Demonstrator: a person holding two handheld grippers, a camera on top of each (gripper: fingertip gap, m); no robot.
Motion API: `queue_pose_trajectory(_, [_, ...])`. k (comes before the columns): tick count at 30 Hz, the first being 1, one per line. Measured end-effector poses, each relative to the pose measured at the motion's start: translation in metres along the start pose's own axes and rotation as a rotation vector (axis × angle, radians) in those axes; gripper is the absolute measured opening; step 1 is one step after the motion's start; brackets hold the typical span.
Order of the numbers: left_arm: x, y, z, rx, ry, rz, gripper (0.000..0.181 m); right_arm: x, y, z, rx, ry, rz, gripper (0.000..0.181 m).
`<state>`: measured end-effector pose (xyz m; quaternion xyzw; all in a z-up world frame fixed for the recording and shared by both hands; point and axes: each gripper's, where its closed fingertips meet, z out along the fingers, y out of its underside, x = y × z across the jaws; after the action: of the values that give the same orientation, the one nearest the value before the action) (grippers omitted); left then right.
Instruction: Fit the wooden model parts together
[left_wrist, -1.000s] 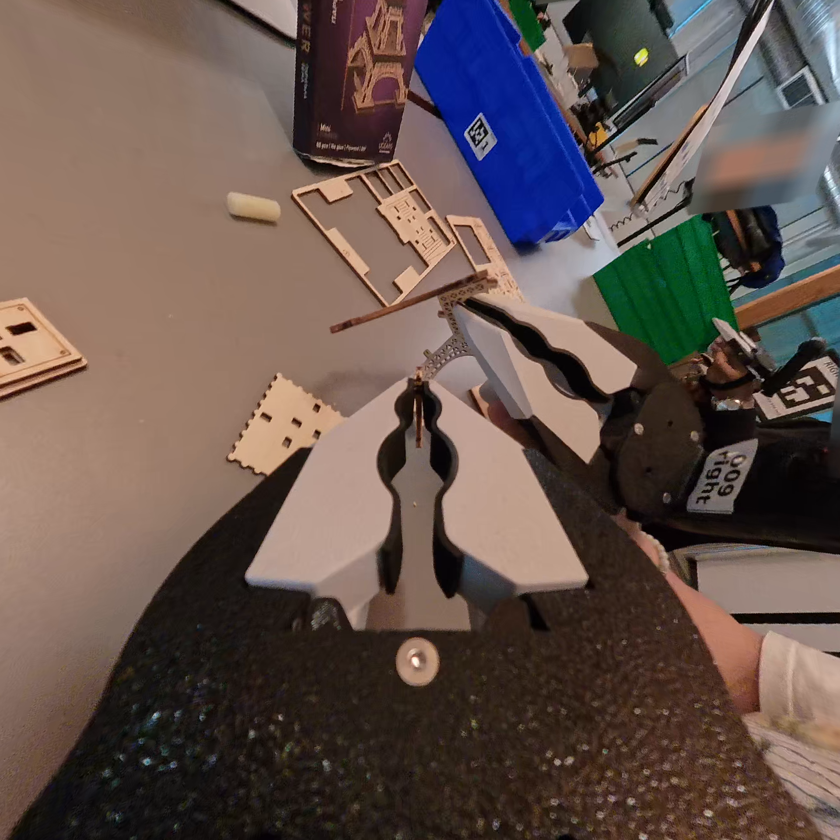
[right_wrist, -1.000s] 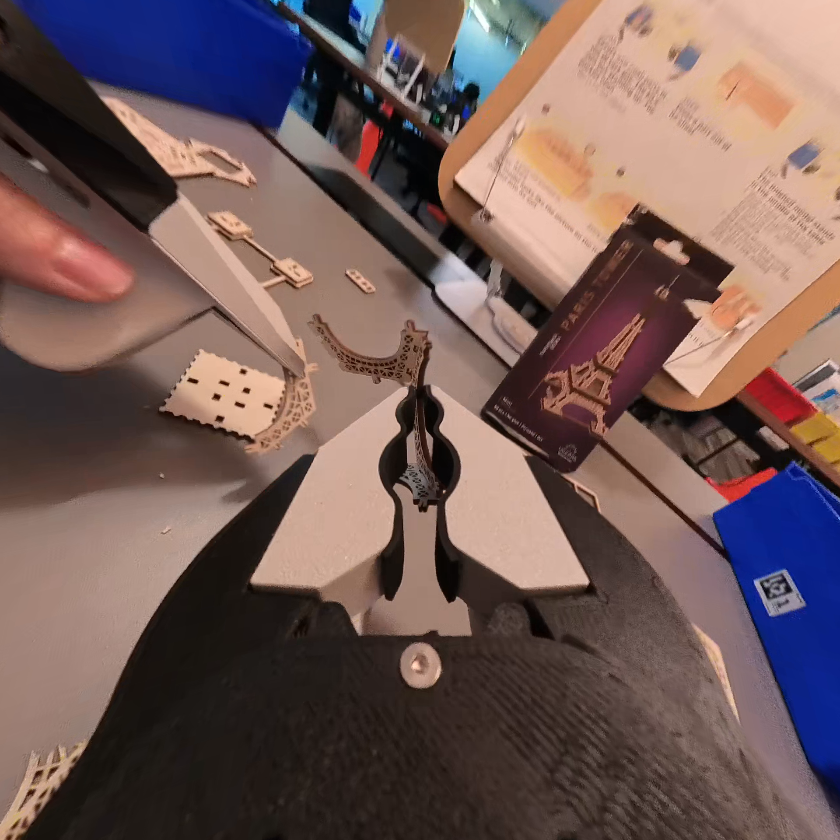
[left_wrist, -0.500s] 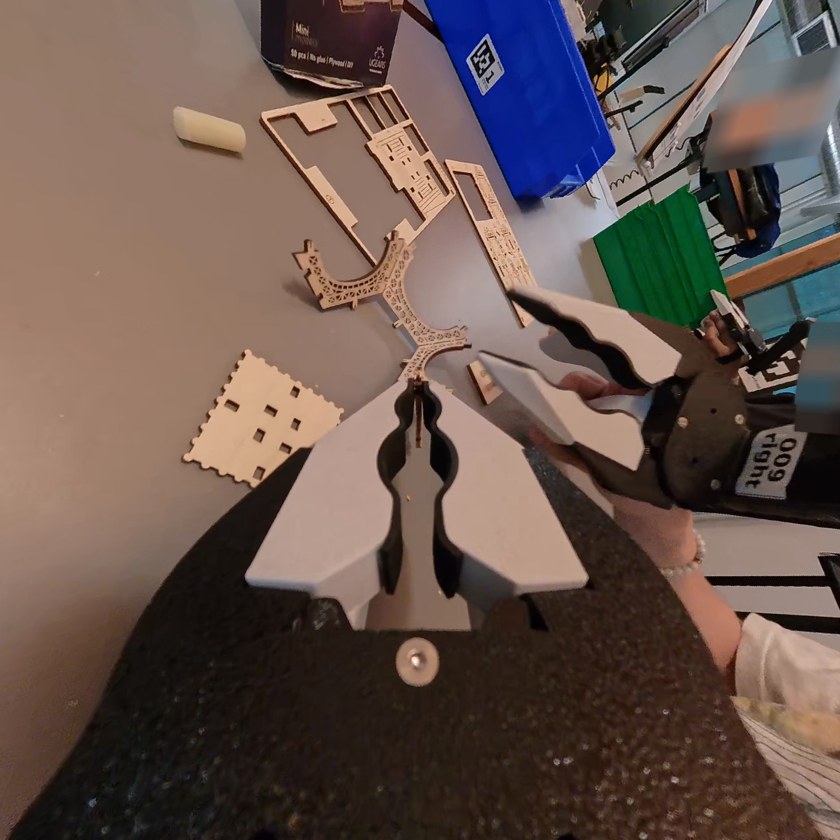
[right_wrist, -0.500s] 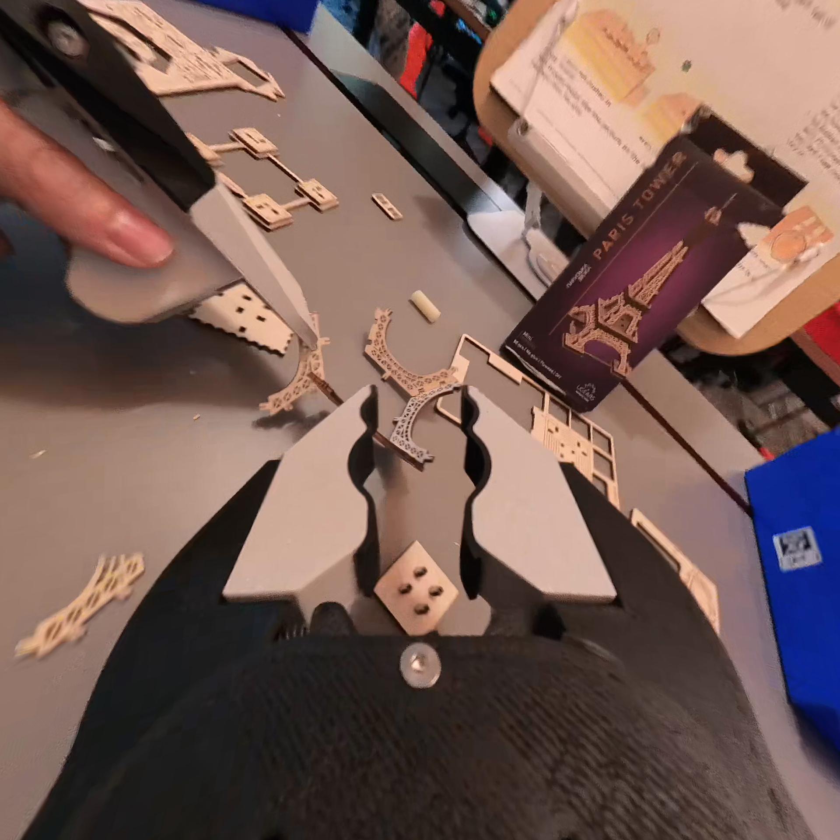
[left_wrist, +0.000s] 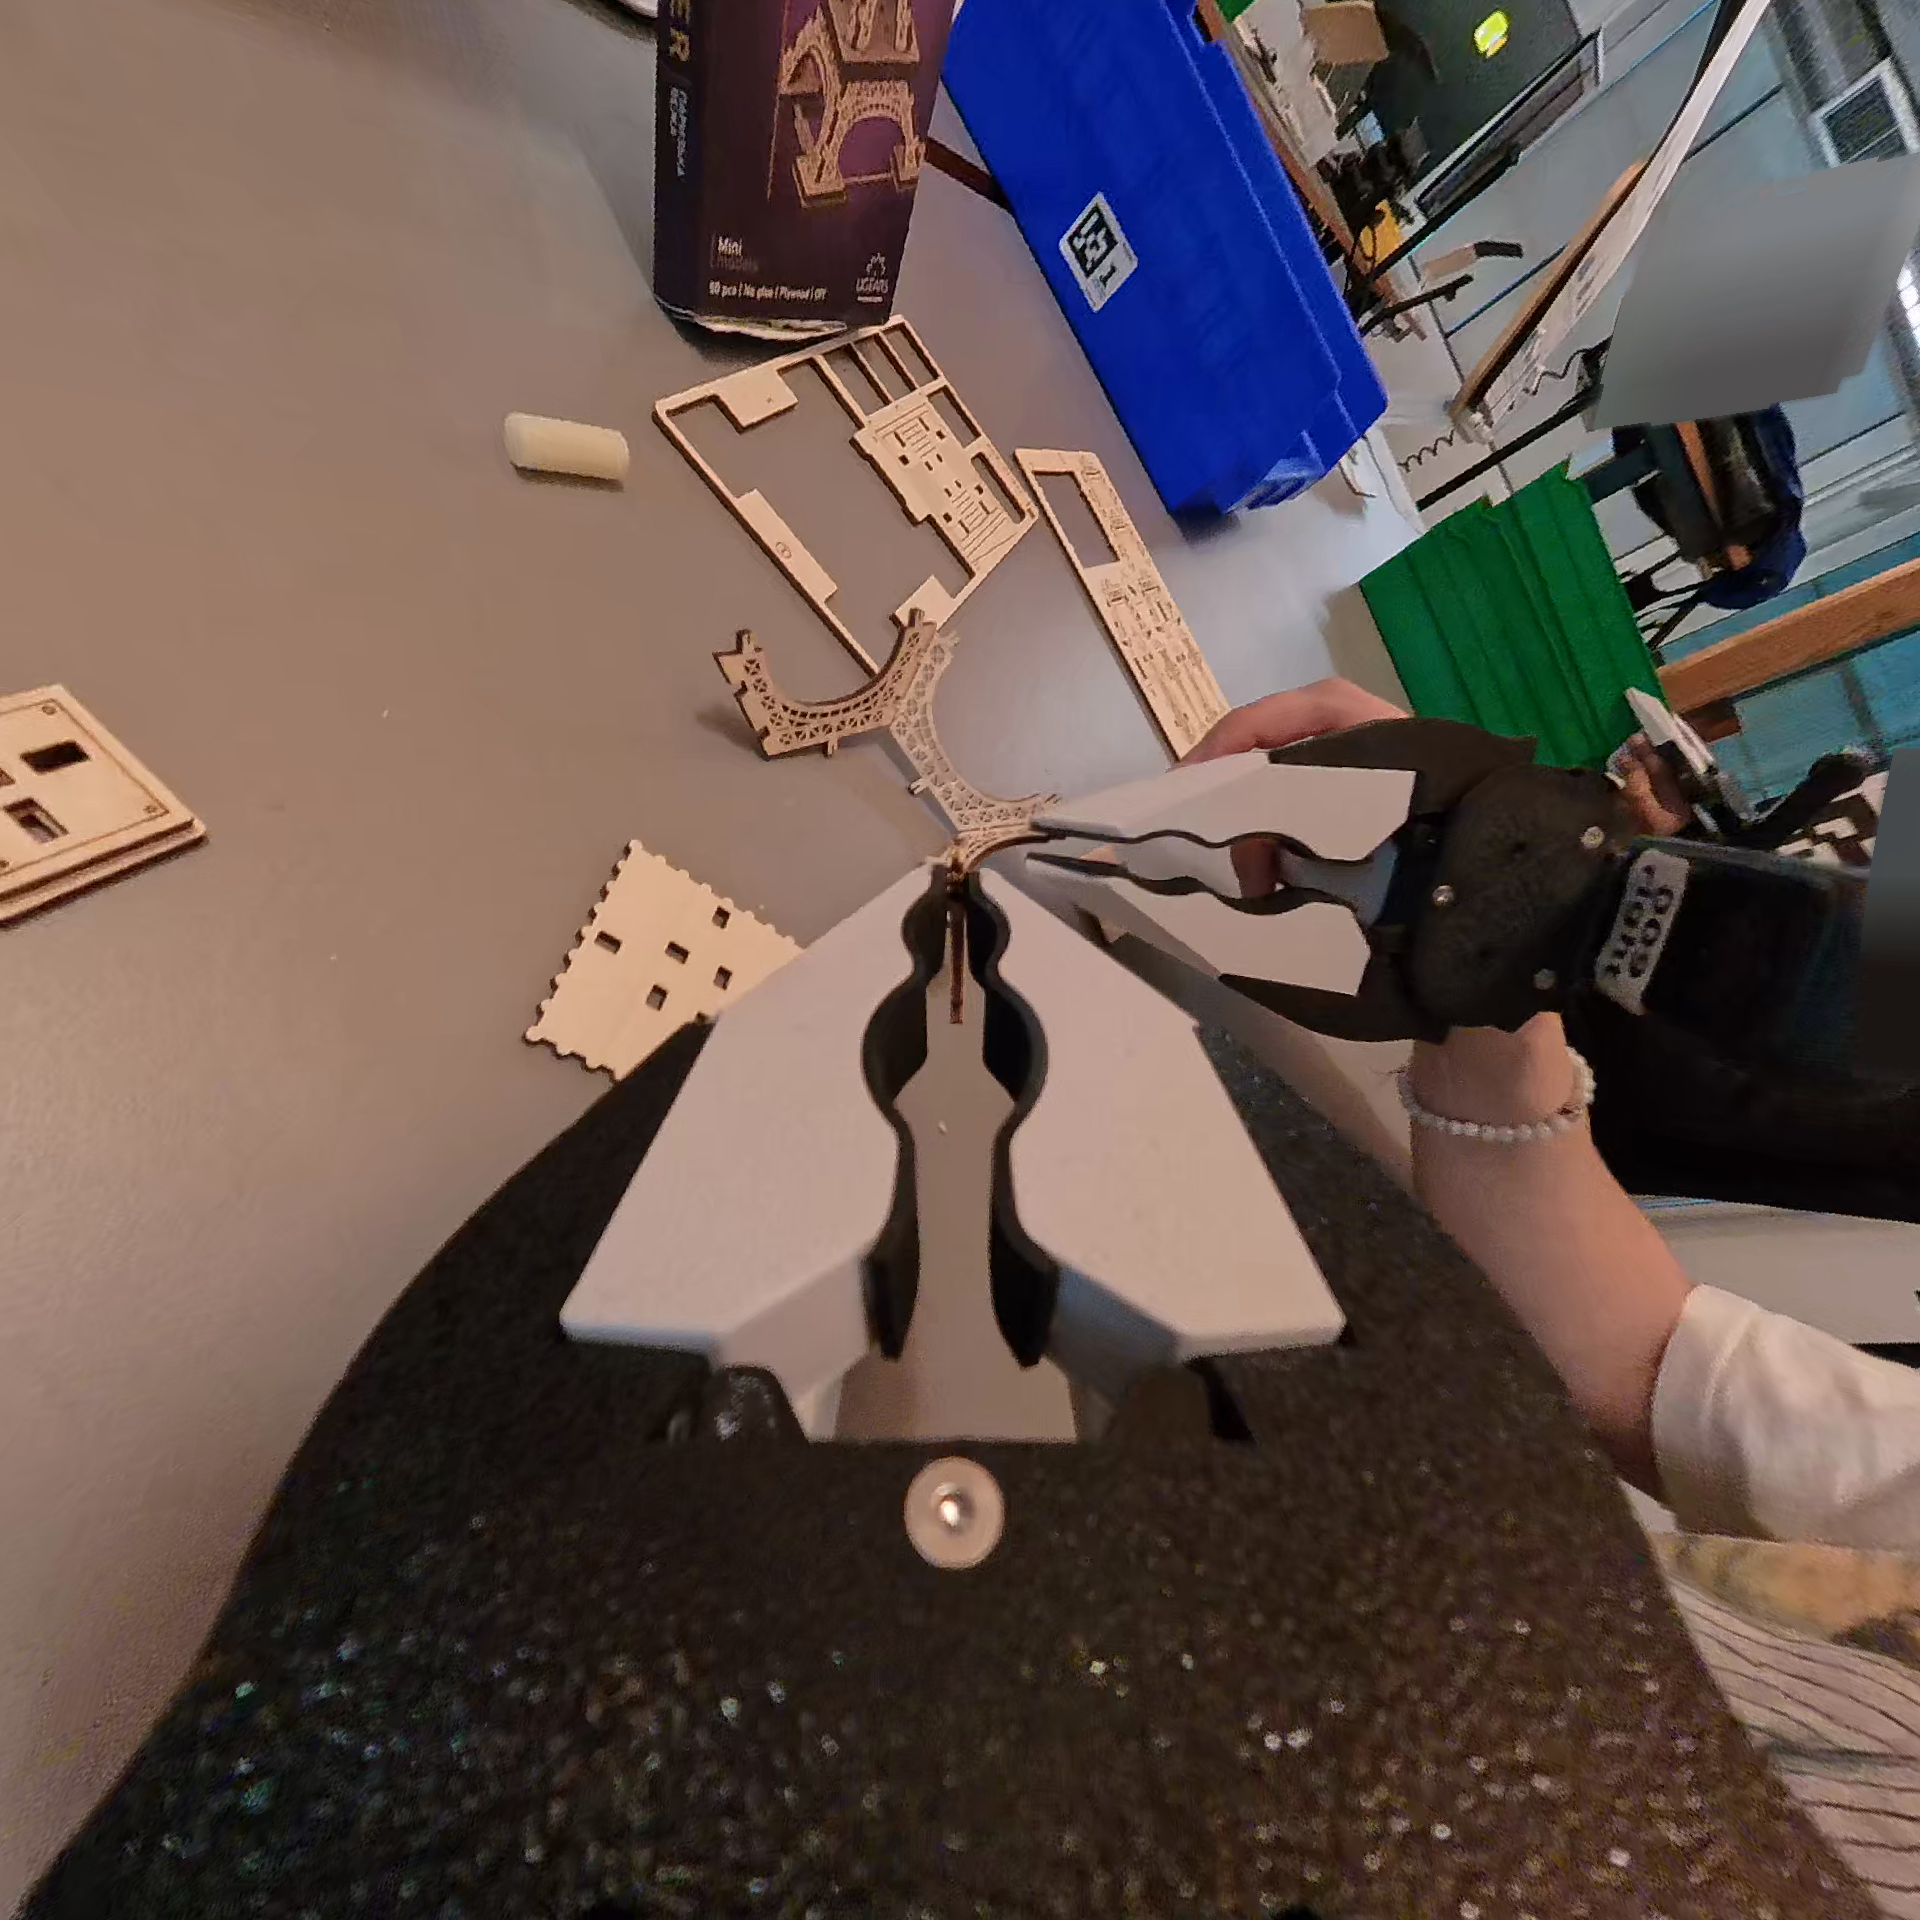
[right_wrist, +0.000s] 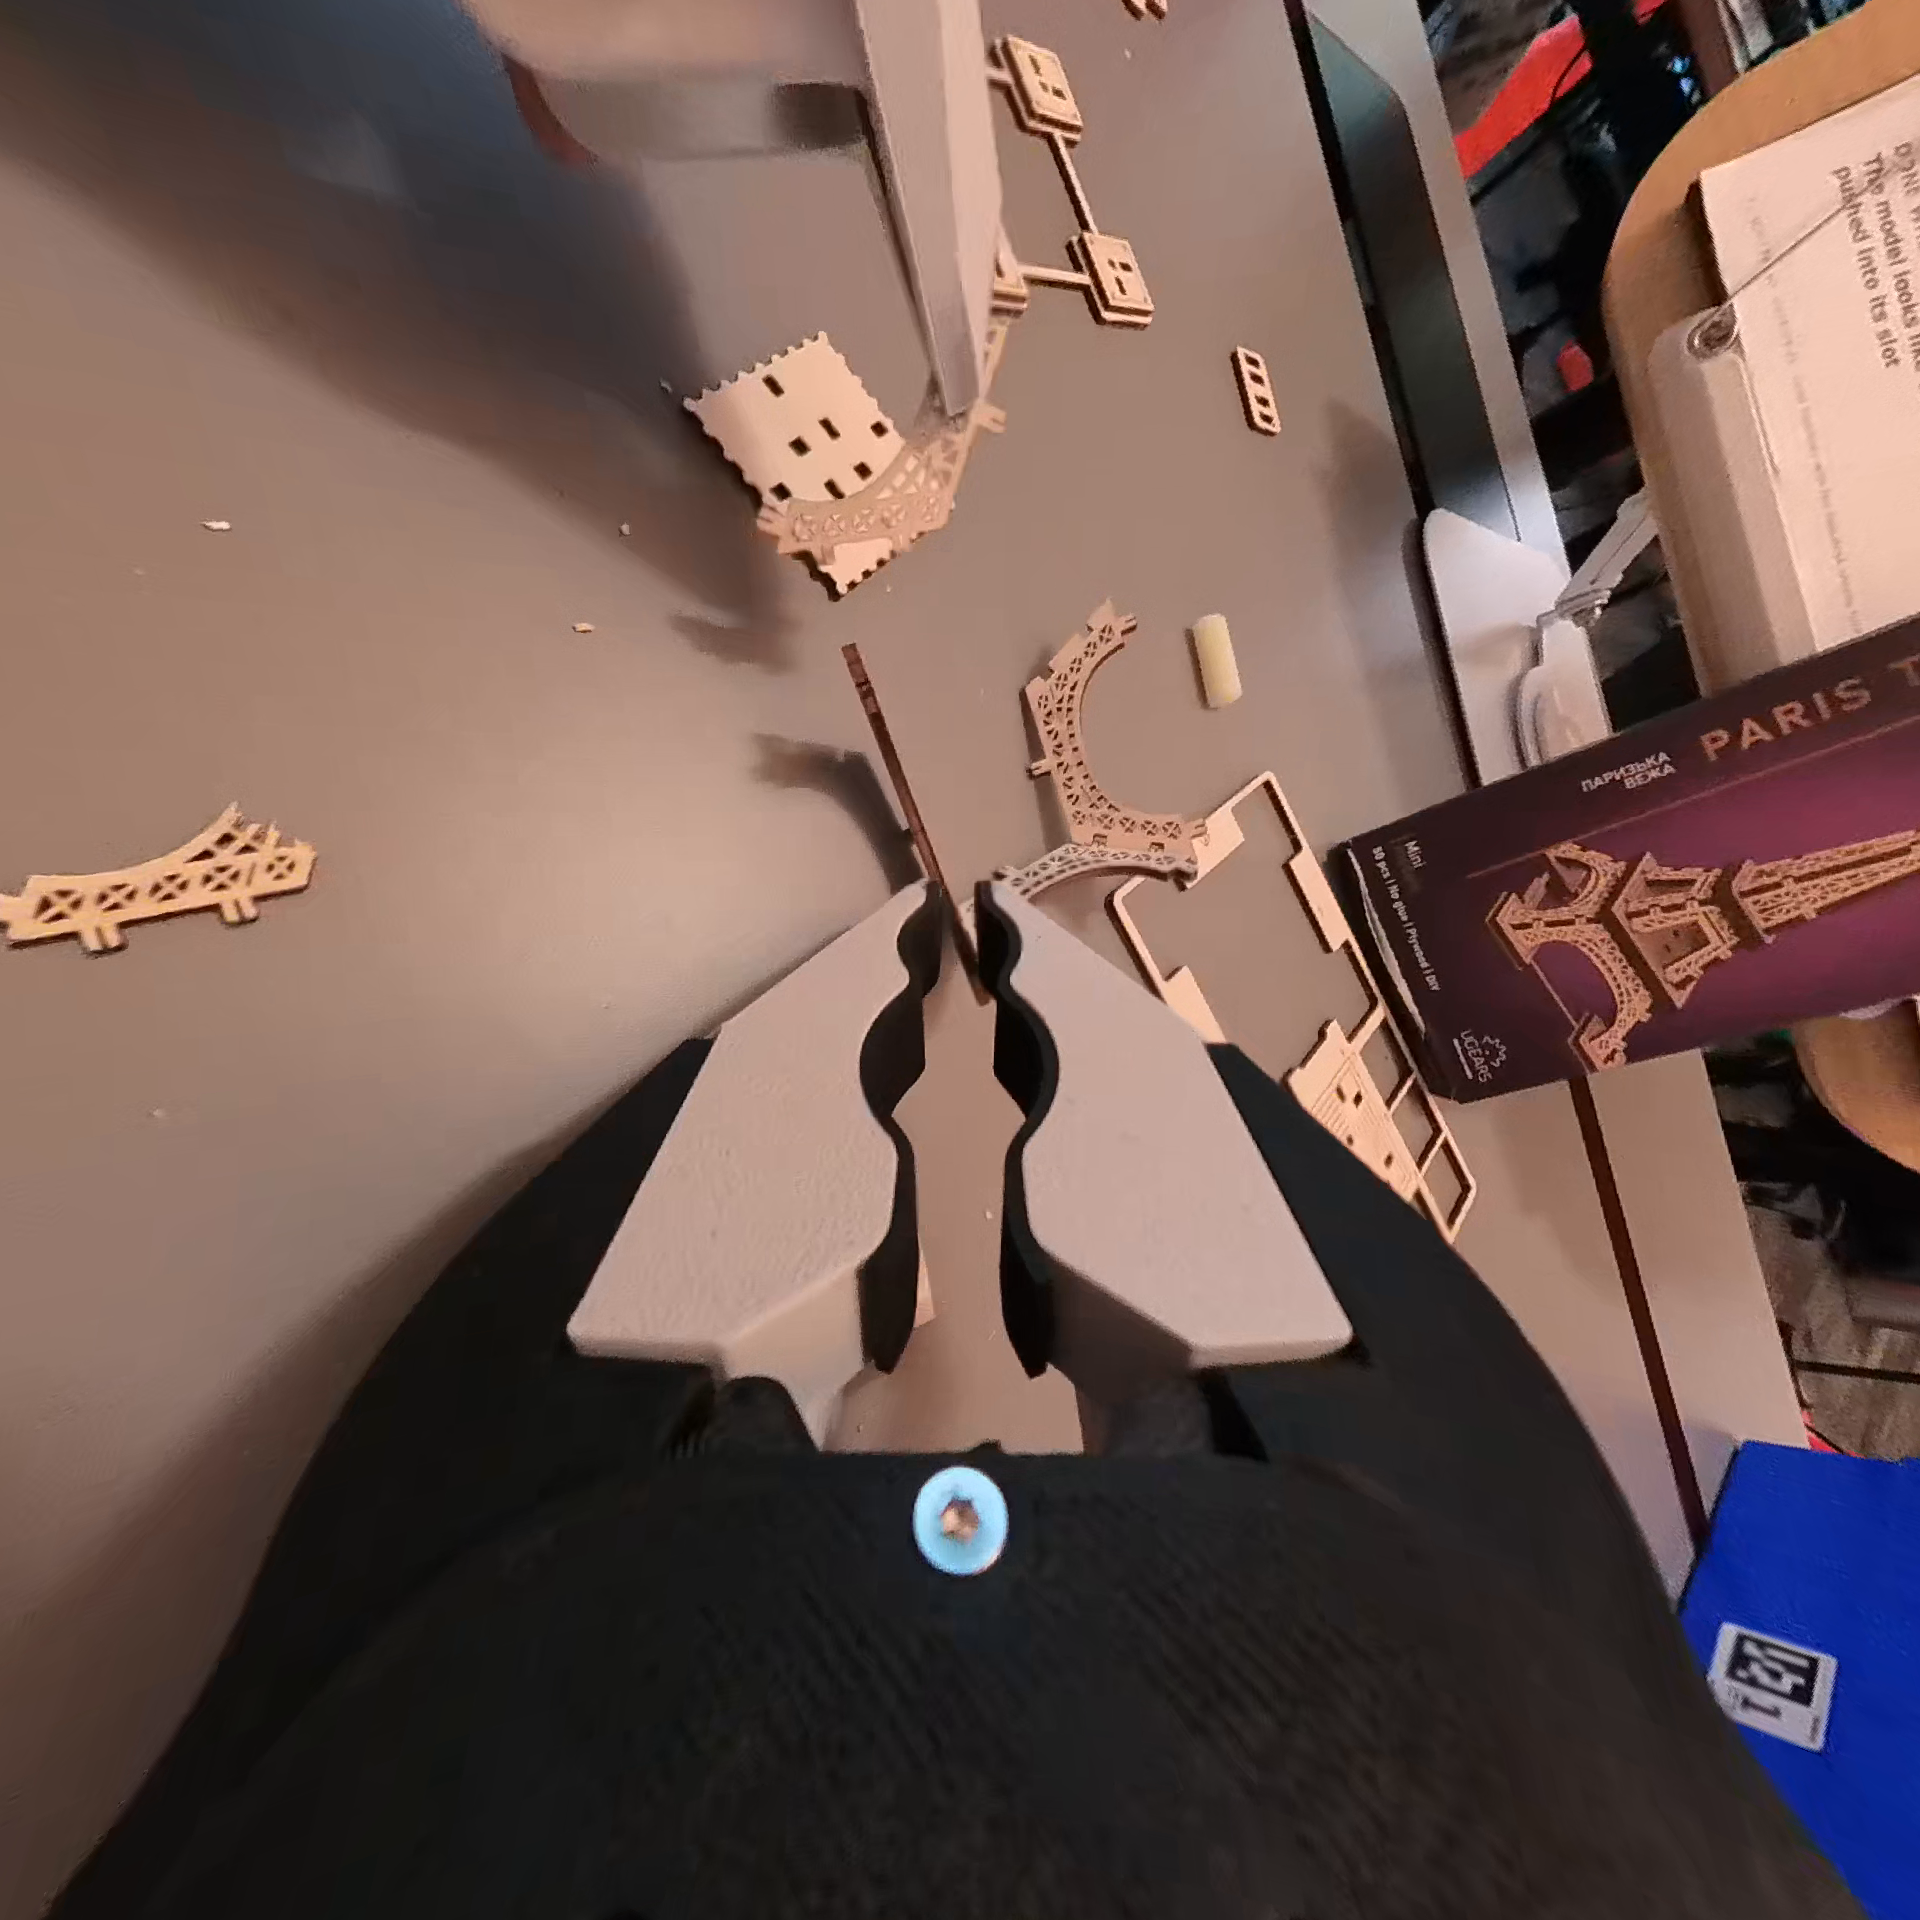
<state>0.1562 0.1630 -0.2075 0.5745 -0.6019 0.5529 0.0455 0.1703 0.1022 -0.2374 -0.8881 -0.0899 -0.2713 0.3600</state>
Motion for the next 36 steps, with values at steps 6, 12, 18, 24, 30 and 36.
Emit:
queue_pose_trajectory(6, [-0.002, -0.011, 0.002, 0.002, 0.019, -0.035, 0.000, -0.005, -0.009, 0.007, 0.004, -0.043, -0.090, 0.002])
queue_pose_trajectory(12, [-0.002, -0.005, 0.010, -0.052, 0.031, -0.049, 0.000, -0.020, 0.001, 0.016, -0.035, -0.102, -0.116, 0.000])
queue_pose_trajectory(18, [-0.004, -0.006, 0.015, -0.065, -0.016, -0.002, 0.000, -0.011, -0.001, 0.011, -0.046, -0.004, -0.109, 0.000])
queue_pose_trajectory(24, [-0.004, -0.012, 0.012, -0.074, -0.028, 0.019, 0.000, 0.007, -0.005, 0.015, -0.020, 0.005, -0.017, 0.021])
queue_pose_trajectory(30, [-0.005, -0.007, 0.014, -0.168, 0.006, 0.015, 0.000, -0.015, -0.008, 0.019, -0.034, -0.194, -0.011, 0.020])
queue_pose_trajectory(36, [-0.005, -0.002, 0.017, -0.224, 0.039, 0.001, 0.000, -0.018, -0.009, 0.023, -0.040, -0.200, -0.011, 0.012])
